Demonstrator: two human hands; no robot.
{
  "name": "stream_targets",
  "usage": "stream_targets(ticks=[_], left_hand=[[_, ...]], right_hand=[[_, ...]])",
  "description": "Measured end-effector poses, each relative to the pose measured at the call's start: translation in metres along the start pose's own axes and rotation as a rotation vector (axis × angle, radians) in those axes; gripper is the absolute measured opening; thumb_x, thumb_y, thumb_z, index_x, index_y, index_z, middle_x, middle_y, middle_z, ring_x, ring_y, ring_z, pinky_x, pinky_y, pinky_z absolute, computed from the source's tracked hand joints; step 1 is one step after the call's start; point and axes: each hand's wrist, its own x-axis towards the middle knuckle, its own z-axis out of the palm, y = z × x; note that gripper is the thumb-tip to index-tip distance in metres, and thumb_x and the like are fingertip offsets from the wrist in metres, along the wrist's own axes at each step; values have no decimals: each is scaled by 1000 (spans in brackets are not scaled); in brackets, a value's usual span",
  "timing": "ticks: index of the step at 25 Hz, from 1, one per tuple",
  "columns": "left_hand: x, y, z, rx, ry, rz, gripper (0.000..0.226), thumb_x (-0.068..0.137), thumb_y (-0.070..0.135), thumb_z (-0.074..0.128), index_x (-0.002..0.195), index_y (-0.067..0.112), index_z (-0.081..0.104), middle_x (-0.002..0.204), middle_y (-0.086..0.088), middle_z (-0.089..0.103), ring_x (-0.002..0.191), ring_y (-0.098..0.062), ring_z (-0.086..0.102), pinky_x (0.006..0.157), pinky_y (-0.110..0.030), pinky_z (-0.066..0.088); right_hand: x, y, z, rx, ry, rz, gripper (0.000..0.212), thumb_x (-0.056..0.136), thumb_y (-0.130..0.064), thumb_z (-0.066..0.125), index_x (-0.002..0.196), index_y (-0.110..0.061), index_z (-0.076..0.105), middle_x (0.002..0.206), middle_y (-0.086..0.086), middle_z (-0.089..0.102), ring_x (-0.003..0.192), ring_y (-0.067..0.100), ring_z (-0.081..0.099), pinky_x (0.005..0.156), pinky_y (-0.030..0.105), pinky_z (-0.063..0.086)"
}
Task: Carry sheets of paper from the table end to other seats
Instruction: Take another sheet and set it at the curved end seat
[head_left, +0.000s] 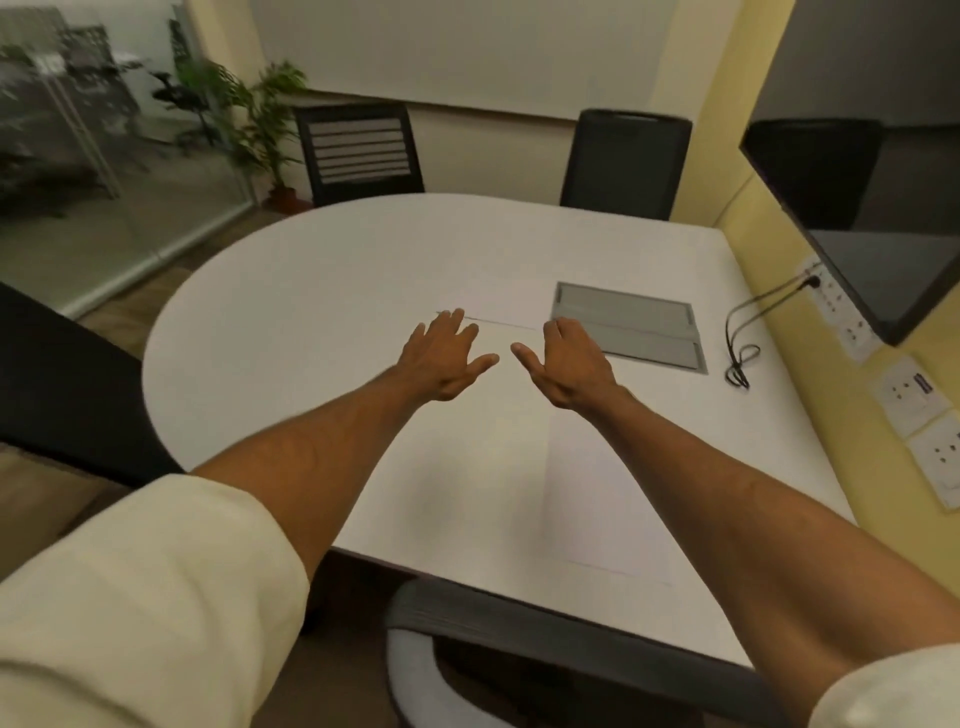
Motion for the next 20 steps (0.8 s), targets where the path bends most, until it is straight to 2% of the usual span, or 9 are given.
stream_targets(ticks=[5,8,11,12,16,17,20], left_hand=[[-31,-78,-37,-13,79,-110,69,96,58,22,151,16,20,162,-7,5,150,-25,2,120,-47,7],[-48,-135,-61,35,104,-149,67,97,57,21,151,17,22,162,-8,6,150,-27,1,120,-48,6],[-78,-229,-86,54,137,-226,66,97,56,22,151,19,22,162,-7,5,150,-28,2,120,-50,5],[-80,-235,-88,52,125,-239,65,97,56,23,151,19,22,162,-7,5,150,-28,2,120,-51,5],[-124,-349,-112,94,165,-320,65,97,56,25,150,20,23,162,-7,7,150,-28,2,119,-53,2],[-123,-353,-113,96,159,-325,64,97,56,25,150,19,24,162,-8,8,150,-28,3,118,-54,1],[-153,-419,-130,124,212,-400,63,97,55,27,148,18,28,161,-8,10,149,-28,4,118,-54,-1]], right_hand=[[26,-99,3,-46,27,-107,67,96,-57,27,123,0,47,125,16,52,118,31,44,103,45,37],[46,-161,9,-45,34,-147,69,96,-59,25,124,0,48,126,16,52,118,31,45,103,45,37],[67,-260,23,-46,43,-217,69,96,-59,25,123,0,47,127,17,52,118,32,46,103,46,38],[69,-265,24,-33,53,-220,68,96,-59,25,123,-1,47,128,17,51,119,32,46,104,46,38],[95,-392,44,-9,31,-300,70,95,-60,24,130,-2,44,137,17,47,126,34,43,108,47,37],[97,-396,45,4,44,-297,70,95,-60,24,129,-2,44,136,16,48,125,34,44,107,47,38],[113,-471,56,1,61,-387,68,95,-60,25,124,-2,47,129,17,51,118,32,47,103,45,40]])
